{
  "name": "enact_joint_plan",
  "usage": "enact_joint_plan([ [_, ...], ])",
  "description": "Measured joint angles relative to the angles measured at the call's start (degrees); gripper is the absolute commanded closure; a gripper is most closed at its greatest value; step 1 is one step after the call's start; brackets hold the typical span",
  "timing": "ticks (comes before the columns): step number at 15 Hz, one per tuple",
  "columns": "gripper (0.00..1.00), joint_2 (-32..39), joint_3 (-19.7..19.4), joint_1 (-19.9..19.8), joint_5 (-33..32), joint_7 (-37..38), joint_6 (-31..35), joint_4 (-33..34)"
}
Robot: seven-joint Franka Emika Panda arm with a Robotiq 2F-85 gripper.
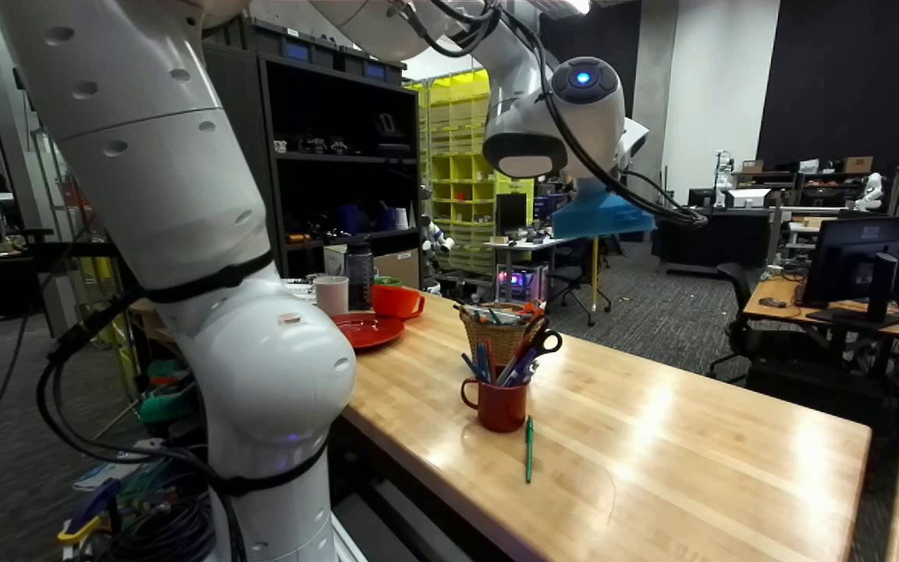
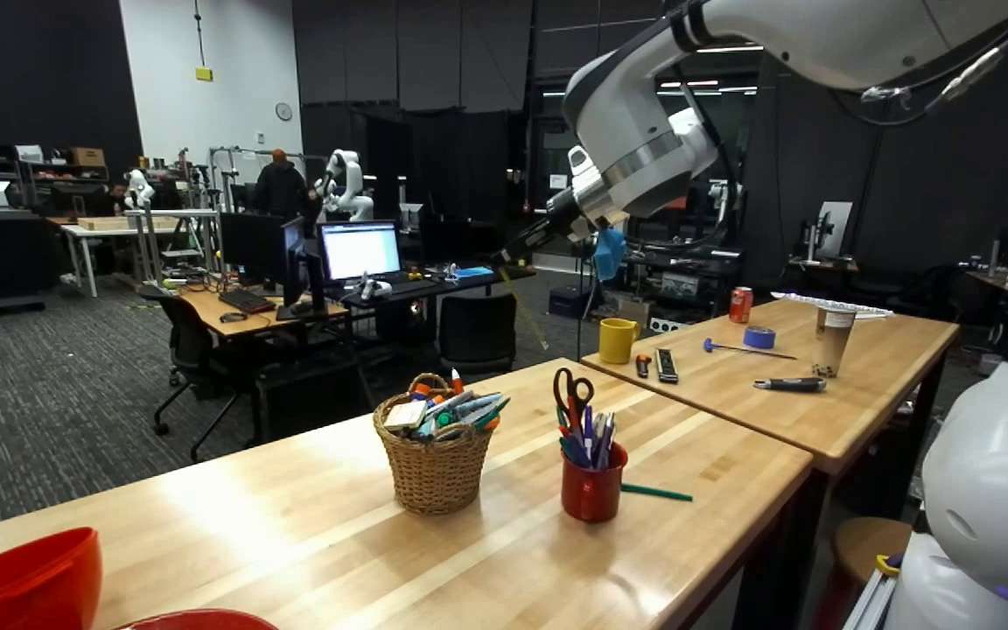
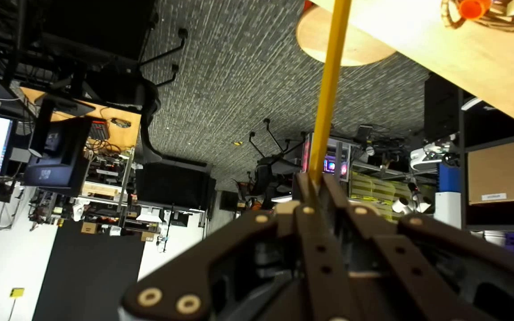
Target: Remove the green pen from the red mug then put the yellow pencil in the mug.
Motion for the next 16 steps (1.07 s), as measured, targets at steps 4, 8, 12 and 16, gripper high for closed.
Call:
enact_joint_plan([
  [4, 0.98, -6.6, 0.5, 0.0, 0.0, 3.1, -0.1, -5.5],
  [8, 0.98, -11.5, 0.9, 0.0, -0.2, 6.9, -0.1, -10.7],
  [12, 0.98, -15.6, 0.9, -0.1, -0.6, 10.2, -0.2, -14.0],
  [16, 0.98, -20.0, 0.9, -0.3, -1.9, 13.5, -1.1, -16.4],
])
